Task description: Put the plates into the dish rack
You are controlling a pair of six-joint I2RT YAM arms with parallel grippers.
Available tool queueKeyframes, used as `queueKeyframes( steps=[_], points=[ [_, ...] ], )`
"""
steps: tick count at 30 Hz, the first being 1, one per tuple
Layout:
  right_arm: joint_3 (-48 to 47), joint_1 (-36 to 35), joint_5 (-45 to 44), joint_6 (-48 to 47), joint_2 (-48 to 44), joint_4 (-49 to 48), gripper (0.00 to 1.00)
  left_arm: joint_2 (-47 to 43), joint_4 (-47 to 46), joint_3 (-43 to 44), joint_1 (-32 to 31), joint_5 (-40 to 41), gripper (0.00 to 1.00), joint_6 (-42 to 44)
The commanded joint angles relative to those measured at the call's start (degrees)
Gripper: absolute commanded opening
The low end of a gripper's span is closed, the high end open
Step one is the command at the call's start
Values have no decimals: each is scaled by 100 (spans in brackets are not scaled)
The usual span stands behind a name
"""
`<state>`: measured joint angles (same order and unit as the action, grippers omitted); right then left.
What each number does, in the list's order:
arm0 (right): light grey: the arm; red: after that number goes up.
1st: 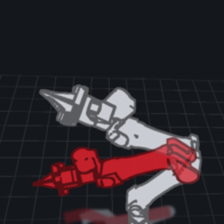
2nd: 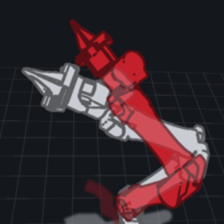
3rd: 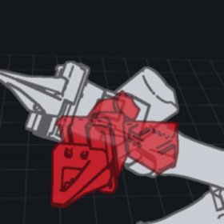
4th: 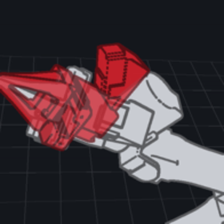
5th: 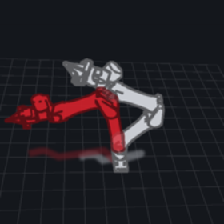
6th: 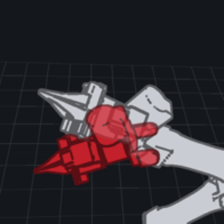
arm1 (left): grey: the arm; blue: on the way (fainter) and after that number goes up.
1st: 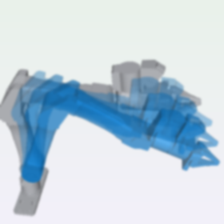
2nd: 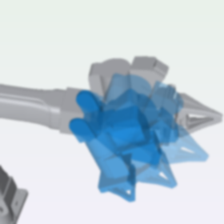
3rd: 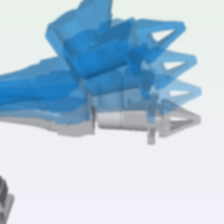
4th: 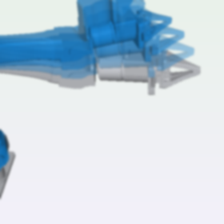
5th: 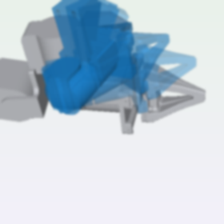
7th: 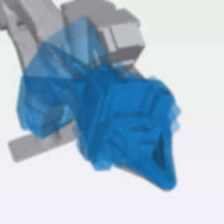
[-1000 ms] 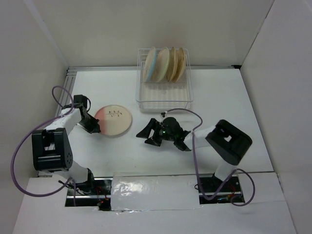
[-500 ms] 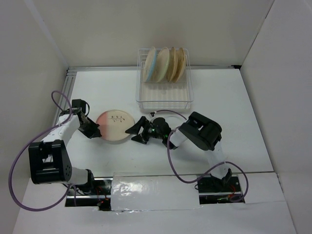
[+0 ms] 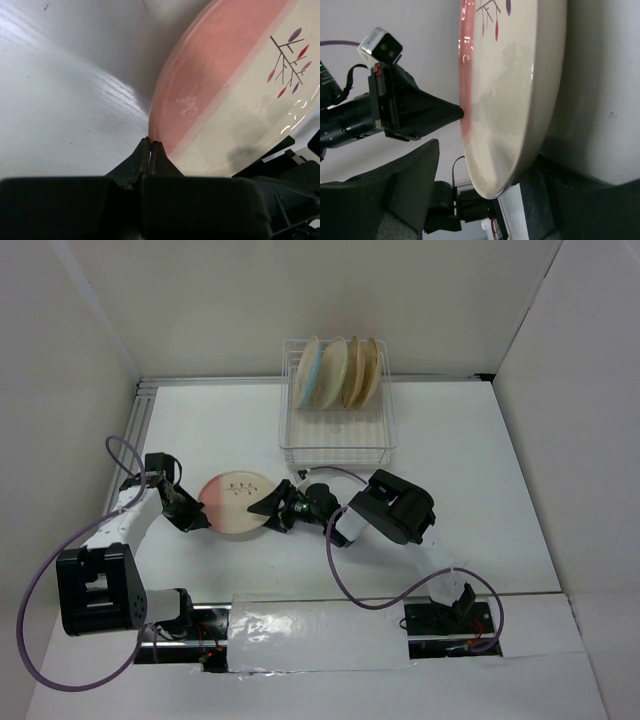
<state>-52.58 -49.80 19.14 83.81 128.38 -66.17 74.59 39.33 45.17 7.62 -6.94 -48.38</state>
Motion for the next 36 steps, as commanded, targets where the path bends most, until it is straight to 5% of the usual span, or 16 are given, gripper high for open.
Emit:
queueKeyframes(
  steps=[1,10,22,27,28,31,36],
  points=[
    [28,-82,-199,65,337,26,68,-260,102,-201,-23,-501,0,285],
    [134,-82,-472,-84,389,-246,46,-533,-145,-729,-23,-1002,0,285],
    [318,-82,-472,-374,66,16,1,-919,-145,-860,-23,-1117,0,400],
    [459,-82,-472,-628,-374,270,0,-920,-145,-808,-23,-1169,21,452],
    [459,-82,-524,-716,-488,419,0,-981,-145,-756,-23,-1169,38,452],
    [512,-135,-630,-1112,-1093,1156,0,-1095,-145,-580,-23,-1169,66,452],
    [573,-135,-735,-1849,-1946,2177,0,-1148,57,-97,-23,-977,81,567]
  ],
)
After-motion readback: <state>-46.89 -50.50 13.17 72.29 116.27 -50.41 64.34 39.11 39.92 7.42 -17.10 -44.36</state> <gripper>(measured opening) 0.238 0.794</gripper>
